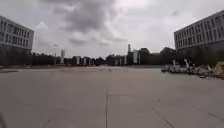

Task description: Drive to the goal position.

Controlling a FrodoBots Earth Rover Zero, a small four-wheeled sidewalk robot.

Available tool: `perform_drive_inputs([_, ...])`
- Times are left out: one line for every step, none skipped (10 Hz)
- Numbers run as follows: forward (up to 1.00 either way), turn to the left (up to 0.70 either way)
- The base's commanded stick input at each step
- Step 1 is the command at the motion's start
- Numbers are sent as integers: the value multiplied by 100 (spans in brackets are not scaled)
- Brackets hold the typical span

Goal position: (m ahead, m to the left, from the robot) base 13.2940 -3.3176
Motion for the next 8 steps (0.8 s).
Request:
perform_drive_inputs([70, 1])
perform_drive_inputs([70, 1])
perform_drive_inputs([70, 1])
perform_drive_inputs([70, 1])
perform_drive_inputs([70, 1])
perform_drive_inputs([70, 1])
perform_drive_inputs([70, 1])
perform_drive_inputs([70, 1])
